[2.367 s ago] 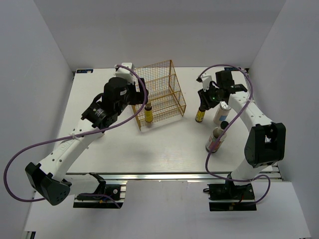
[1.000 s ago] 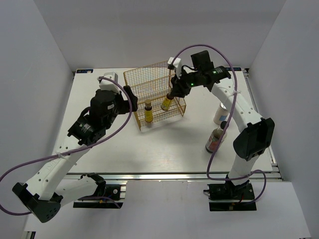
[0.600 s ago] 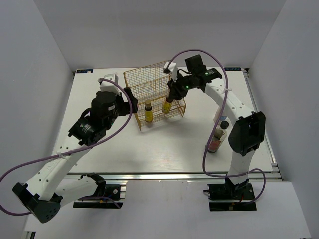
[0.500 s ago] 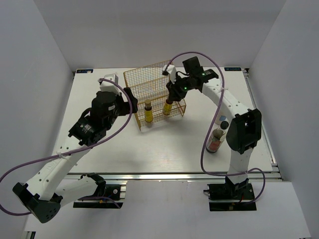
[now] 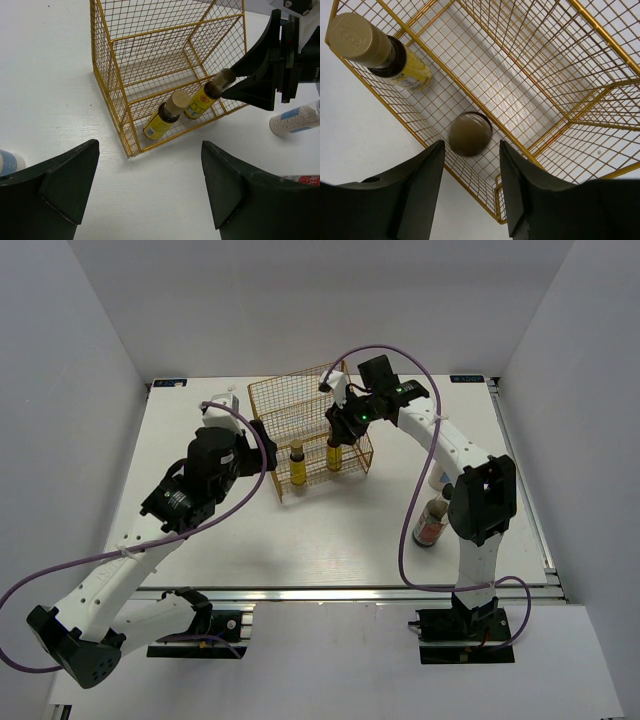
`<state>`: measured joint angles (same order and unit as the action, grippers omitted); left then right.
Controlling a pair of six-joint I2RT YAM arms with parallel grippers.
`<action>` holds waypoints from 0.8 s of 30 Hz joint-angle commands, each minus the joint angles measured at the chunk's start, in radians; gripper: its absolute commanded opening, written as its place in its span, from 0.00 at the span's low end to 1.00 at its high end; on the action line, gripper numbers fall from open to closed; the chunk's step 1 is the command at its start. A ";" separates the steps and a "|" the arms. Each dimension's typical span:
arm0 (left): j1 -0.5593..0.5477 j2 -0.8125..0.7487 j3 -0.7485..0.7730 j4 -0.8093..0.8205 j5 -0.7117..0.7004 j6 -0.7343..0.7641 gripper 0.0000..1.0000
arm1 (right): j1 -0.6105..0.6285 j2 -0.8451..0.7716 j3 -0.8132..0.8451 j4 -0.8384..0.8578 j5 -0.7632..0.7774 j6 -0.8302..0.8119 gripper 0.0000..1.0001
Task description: Organize the condiment bottles
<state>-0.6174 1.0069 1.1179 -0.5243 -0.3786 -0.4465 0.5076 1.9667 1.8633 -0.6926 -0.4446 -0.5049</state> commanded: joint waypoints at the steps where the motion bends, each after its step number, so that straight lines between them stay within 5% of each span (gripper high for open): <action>1: -0.001 -0.025 -0.013 0.006 -0.002 -0.012 0.92 | 0.008 0.006 0.039 0.008 0.012 -0.004 0.54; 11: -0.001 -0.040 -0.009 -0.012 -0.016 -0.011 0.93 | 0.008 -0.041 0.076 -0.042 0.021 0.008 0.68; 18: -0.001 -0.042 -0.009 -0.054 -0.066 -0.021 0.89 | -0.047 -0.213 0.062 -0.080 -0.002 0.009 0.72; 24: -0.001 -0.037 -0.039 -0.060 -0.049 -0.053 0.69 | -0.213 -0.302 0.028 -0.274 -0.158 -0.082 0.52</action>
<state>-0.6174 0.9852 1.0954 -0.5694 -0.4183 -0.4793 0.3695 1.7020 1.9015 -0.8337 -0.5171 -0.5400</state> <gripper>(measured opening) 0.699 0.545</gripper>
